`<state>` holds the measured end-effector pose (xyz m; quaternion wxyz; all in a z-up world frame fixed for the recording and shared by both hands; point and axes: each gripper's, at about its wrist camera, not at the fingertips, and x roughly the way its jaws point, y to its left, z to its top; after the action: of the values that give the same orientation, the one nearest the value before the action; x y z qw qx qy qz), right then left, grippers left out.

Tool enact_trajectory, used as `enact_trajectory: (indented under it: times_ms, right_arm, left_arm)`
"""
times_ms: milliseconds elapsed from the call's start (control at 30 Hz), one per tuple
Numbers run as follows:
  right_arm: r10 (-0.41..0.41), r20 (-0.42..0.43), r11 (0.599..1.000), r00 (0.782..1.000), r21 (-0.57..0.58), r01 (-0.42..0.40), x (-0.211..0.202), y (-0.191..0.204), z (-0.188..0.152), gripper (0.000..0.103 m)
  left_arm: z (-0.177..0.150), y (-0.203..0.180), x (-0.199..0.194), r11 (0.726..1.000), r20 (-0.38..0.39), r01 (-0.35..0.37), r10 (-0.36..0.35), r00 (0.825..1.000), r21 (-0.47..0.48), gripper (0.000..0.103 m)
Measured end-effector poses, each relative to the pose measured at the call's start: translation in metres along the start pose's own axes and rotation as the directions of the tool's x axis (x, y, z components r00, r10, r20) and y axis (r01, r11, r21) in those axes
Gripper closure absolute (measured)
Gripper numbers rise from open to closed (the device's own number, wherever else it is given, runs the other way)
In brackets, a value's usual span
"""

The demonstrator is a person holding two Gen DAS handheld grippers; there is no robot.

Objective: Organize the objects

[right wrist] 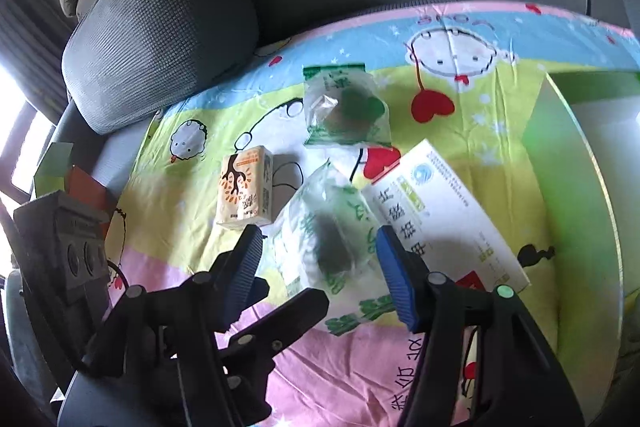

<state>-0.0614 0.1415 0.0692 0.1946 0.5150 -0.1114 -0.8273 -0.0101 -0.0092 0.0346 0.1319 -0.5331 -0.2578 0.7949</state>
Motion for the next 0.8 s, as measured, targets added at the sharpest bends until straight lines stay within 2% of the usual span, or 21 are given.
enact_trajectory:
  times_ms: [500,800]
  right_arm:
    - [0.023,-0.018,1.0,1.0,0.007,-0.022,0.007,-0.001,-0.004,0.043]
    - [0.053,-0.057,0.999,0.997,0.005,-0.053,0.018,-0.002,-0.005,0.056]
  left_arm:
    - [-0.005,0.005,0.009,1.0,-0.036,0.017,-0.018,0.999,-0.026,0.033]
    - [-0.009,0.002,0.009,0.999,-0.027,-0.017,0.018,0.999,0.03,0.035]
